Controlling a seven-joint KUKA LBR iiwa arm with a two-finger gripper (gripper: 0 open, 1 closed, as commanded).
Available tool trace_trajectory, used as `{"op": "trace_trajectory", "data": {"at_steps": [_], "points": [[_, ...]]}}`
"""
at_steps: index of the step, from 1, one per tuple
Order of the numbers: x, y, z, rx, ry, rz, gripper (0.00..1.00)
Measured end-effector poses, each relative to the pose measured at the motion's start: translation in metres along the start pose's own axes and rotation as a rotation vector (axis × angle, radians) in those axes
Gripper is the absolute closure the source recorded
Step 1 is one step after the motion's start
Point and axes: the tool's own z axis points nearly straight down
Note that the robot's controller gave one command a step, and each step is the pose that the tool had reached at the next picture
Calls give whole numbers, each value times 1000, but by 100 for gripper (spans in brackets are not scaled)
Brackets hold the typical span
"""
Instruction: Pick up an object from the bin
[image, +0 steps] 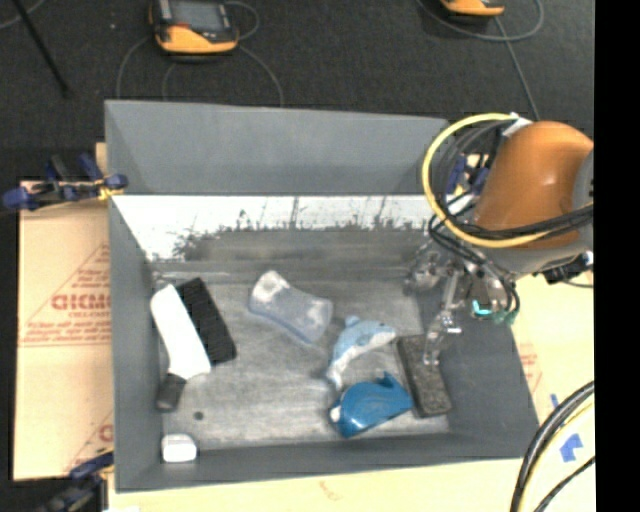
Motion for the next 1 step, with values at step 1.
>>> {"op": "trace_trajectory", "data": {"at_steps": [1], "points": [[-2, 0, -5, 1, -8, -2, 0]]}}
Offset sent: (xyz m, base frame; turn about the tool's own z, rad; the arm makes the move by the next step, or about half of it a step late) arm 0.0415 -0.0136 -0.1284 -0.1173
